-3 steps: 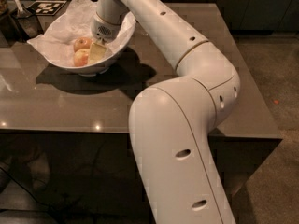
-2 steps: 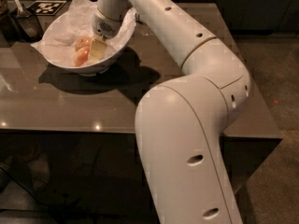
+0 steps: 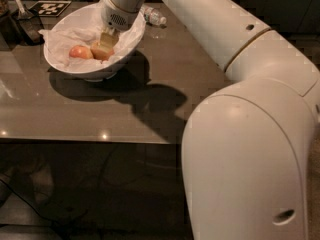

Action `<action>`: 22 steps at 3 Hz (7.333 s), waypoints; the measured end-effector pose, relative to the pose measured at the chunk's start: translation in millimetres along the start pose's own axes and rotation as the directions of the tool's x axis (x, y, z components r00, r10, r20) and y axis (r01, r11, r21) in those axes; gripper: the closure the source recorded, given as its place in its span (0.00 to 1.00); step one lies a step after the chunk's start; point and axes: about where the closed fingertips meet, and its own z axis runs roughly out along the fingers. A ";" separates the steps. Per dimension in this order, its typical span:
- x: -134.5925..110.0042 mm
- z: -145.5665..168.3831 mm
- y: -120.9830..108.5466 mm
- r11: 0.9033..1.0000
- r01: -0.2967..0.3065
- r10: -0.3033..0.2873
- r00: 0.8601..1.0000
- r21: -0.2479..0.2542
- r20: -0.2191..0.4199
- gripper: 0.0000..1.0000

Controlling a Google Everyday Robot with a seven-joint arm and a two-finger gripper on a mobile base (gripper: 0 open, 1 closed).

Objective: Pick apple from white bowl

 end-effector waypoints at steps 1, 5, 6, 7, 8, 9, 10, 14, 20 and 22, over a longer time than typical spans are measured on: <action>-0.6 -0.3 1.6 1.000 0.002 -0.002 1.000 -0.001 -0.001 0.81; -0.7 -0.1 1.6 1.000 0.002 -0.002 1.000 -0.001 -0.001 0.00; -0.7 -0.1 1.6 1.000 0.002 -0.002 1.000 -0.001 -0.001 0.00; -8.9 -16.1 -3.4 1.000 -0.015 0.015 1.000 0.020 0.006 0.00; -17.0 -23.2 -9.5 1.000 0.001 -0.001 1.000 0.010 -0.018 0.00; -16.4 -23.1 -20.2 1.000 -0.001 0.000 0.998 -0.011 -0.055 0.00; -14.5 -22.5 -41.9 1.000 -0.011 0.010 0.997 -0.002 -0.072 0.00; -40.2 42.4 -51.2 0.991 -0.107 0.115 0.989 -0.082 0.098 0.00; -4.3 50.7 -74.2 0.991 -0.128 0.132 0.982 -0.033 0.133 0.43; -4.4 52.6 -74.1 0.991 -0.127 0.131 0.983 -0.034 0.131 0.15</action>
Offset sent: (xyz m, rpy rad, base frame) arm -0.0016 0.0005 0.0003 -0.0014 -0.0003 0.0018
